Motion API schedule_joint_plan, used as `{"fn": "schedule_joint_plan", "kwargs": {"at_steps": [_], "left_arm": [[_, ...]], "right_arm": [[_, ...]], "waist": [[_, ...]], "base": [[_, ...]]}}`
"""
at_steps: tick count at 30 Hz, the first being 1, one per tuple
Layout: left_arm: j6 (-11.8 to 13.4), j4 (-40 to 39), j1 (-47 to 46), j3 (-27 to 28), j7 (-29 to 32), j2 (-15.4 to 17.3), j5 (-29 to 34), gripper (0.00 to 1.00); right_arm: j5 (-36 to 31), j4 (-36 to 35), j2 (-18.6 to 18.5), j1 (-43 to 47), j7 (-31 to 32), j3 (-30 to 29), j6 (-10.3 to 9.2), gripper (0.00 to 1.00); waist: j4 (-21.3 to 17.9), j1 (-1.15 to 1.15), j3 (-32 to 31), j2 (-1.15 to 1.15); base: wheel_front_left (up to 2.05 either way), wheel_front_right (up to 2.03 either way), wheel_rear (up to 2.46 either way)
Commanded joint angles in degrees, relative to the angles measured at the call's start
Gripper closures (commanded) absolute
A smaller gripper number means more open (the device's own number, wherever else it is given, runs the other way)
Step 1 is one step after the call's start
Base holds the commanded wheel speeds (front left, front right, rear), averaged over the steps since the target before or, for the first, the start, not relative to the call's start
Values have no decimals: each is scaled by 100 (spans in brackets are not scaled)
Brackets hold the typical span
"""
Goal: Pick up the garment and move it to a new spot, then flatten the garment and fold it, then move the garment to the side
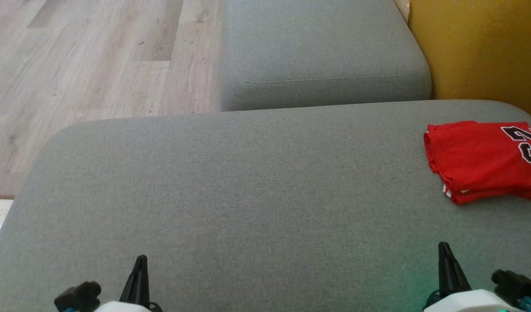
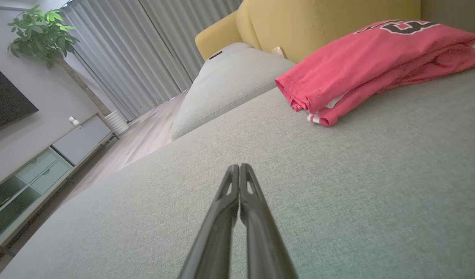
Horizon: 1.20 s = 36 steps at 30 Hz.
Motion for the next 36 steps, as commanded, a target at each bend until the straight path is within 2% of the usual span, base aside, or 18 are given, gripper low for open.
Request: {"fn": "schedule_joint_plan", "kwargs": {"at_steps": [1, 36], "left_arm": [[-43, -172, -357, 116, 39, -1, -192, 100], [-294, -69, -876, 575, 616, -4, -2478, 100]], "right_arm": [[210, -223, -15, -367, 47, -18, 15, 100], [2578, -405, -23, -739, 628, -234, 26, 100]], "waist": [[-7, 0, 17, 0], [-118, 0, 334, 0]], "base": [[0, 0, 0], [0, 0, 0]]}}
